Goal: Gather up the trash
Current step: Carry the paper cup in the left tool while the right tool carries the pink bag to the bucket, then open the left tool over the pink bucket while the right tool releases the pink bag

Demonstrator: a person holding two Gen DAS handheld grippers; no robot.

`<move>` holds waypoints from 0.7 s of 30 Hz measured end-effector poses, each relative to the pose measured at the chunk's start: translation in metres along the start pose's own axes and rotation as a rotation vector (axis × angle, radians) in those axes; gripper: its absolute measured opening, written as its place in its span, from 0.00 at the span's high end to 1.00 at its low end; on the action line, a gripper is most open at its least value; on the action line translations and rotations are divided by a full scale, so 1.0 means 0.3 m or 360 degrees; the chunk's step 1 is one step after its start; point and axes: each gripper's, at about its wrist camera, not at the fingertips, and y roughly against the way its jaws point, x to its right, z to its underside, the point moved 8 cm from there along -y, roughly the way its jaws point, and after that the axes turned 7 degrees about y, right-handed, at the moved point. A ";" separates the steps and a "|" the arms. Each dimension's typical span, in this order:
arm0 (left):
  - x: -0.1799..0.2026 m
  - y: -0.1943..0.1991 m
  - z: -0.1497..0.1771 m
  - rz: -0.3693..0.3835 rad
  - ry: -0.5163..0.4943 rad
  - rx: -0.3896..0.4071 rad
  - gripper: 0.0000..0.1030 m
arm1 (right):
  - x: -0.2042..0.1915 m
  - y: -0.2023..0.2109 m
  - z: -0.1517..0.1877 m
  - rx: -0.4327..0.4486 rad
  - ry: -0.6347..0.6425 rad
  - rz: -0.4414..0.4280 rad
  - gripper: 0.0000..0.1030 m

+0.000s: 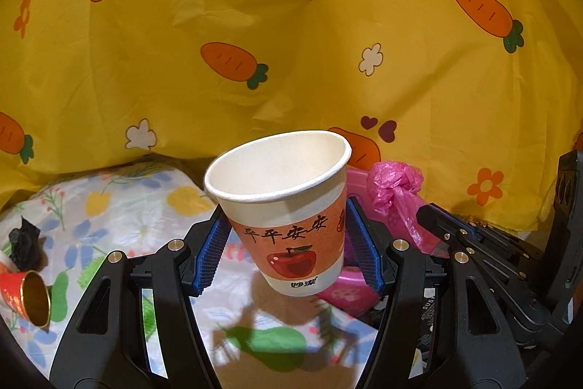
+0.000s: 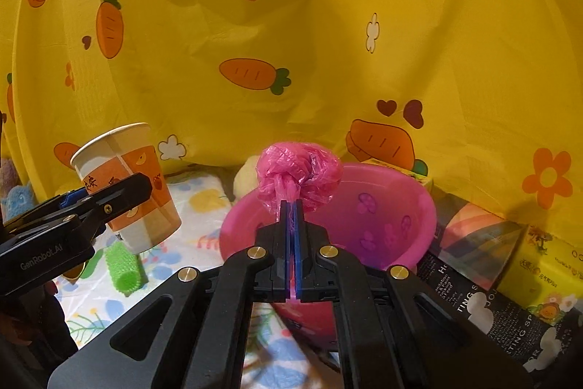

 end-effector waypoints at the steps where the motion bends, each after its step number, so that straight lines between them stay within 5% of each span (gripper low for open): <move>1: 0.010 -0.024 0.000 0.0021 -0.0001 -0.0017 0.40 | 0.014 -0.008 0.002 -0.0006 -0.0009 0.0008 0.98; 21: 0.142 -0.300 0.063 0.0245 -0.0036 -0.0210 0.40 | 0.139 -0.110 0.031 -0.0072 -0.0049 0.0131 0.98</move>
